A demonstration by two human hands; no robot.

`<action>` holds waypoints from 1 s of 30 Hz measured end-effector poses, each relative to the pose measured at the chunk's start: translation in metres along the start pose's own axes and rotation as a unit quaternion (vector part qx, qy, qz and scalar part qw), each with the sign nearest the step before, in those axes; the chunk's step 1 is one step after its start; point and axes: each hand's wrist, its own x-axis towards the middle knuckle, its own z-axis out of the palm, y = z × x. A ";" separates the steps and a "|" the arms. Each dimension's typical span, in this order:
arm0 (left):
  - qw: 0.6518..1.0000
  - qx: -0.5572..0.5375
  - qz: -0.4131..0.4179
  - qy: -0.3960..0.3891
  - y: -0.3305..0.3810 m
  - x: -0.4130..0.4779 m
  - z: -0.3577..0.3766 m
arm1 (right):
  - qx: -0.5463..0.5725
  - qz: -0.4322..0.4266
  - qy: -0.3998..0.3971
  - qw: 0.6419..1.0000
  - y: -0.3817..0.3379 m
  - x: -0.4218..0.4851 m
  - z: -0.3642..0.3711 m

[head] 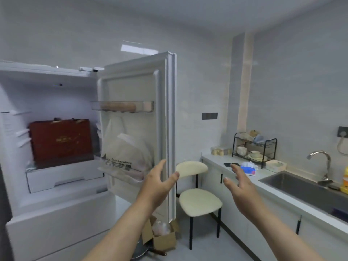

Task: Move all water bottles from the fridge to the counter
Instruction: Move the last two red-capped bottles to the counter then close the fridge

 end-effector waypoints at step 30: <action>0.974 0.086 0.039 0.205 0.036 0.200 -0.023 | 0.146 -0.191 -0.127 0.962 -0.067 0.294 0.096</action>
